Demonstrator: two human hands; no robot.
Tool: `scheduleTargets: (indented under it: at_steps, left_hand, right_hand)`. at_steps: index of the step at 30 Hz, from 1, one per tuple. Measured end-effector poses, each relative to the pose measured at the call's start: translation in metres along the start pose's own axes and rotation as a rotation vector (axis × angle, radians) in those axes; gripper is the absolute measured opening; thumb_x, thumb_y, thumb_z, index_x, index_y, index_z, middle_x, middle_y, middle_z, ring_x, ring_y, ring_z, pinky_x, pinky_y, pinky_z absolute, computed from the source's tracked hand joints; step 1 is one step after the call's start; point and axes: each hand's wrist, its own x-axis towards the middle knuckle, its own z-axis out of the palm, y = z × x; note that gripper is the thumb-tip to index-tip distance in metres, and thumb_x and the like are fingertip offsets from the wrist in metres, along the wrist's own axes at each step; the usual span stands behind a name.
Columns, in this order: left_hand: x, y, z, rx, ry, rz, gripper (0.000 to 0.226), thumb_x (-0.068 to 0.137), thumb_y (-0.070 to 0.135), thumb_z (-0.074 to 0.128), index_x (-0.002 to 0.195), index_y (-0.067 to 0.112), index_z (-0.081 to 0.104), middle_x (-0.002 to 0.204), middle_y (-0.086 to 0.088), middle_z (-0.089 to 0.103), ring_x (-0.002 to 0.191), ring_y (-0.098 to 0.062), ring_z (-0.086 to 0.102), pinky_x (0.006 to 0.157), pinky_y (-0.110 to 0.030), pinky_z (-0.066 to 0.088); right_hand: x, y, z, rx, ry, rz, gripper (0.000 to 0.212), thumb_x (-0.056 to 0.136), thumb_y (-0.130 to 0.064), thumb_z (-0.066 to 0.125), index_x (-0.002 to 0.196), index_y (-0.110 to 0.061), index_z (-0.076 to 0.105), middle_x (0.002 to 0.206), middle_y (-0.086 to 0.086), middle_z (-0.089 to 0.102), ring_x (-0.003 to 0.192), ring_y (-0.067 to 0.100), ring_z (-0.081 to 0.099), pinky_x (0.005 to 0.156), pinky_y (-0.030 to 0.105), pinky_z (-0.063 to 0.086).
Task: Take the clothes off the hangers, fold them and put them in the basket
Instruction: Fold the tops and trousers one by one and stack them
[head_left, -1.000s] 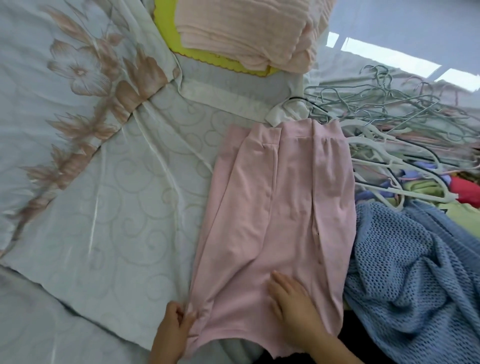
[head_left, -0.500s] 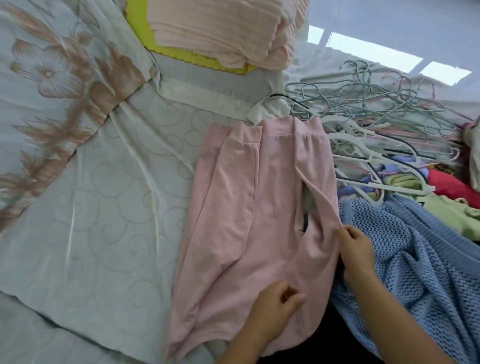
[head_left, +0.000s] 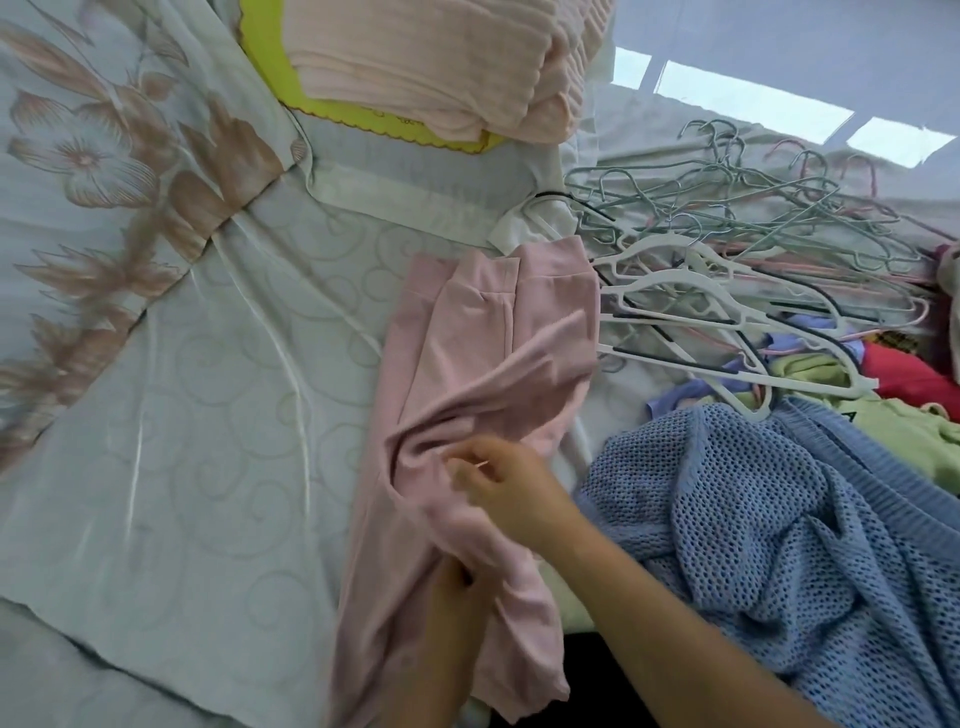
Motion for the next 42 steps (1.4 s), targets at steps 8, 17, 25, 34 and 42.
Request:
scheduleTargets:
  at_steps: [8,17,25,34,42]
  left_hand:
    - [0.033,-0.031,-0.036,-0.355,0.153,-0.189,0.052,0.060,0.037,0.081,0.100,0.009,0.061,0.094,-0.009,0.070,0.086,-0.026,0.066,0.075,-0.036,0.057]
    - [0.041,0.005,-0.040,-0.150,0.321,0.156,0.019,0.091,0.023,0.060,0.108,0.030,0.058,0.111,0.010,0.064,0.108,-0.010,0.058,0.093,-0.028,0.043]
    - [0.005,-0.046,-0.062,-0.226,0.574,-0.010,0.067,0.061,0.065,0.060,0.114,0.025,0.053,0.115,-0.006,0.061,0.100,-0.029,0.060,0.084,-0.043,0.052]
    - [0.068,0.000,-0.103,0.353,0.596,0.230,0.020,0.089,0.020,0.059,0.093,0.002,0.053,0.091,-0.016,0.057,0.090,-0.035,0.055,0.074,-0.036,0.040]
    - [0.128,0.055,-0.086,0.778,0.230,0.150,0.041,0.087,0.034,0.061,0.108,-0.001,0.054,0.102,-0.014,0.058,0.094,-0.032,0.056,0.071,-0.031,0.036]
  right_hand:
    - [0.069,0.078,-0.098,-0.017,0.580,0.285,0.012,0.092,-0.009,0.047,0.088,-0.011,0.058,0.082,0.006,0.059,0.082,0.025,0.055,0.083,0.047,0.049]
    - [0.164,0.074,-0.134,-0.051,0.636,0.376,0.027,0.080,-0.032,0.063,0.089,-0.007,0.059,0.091,0.011,0.057,0.080,0.022,0.053,0.068,0.030,0.039]
    - [0.182,0.024,-0.097,-0.044,0.467,0.137,0.045,0.084,-0.021,0.058,0.123,-0.001,0.046,0.115,0.012,0.058,0.100,0.029,0.060,0.089,0.045,0.050]
    - [0.044,0.073,-0.023,-0.005,0.294,0.065,0.016,0.092,-0.003,0.049,0.092,-0.011,0.062,0.087,0.006,0.064,0.075,0.010,0.057,0.071,0.033,0.047]
    - [-0.107,0.133,0.069,-0.401,0.170,-0.161,0.043,0.058,-0.050,0.061,0.094,-0.031,0.048,0.099,-0.010,0.041,0.086,0.003,0.042,0.074,0.013,0.037]
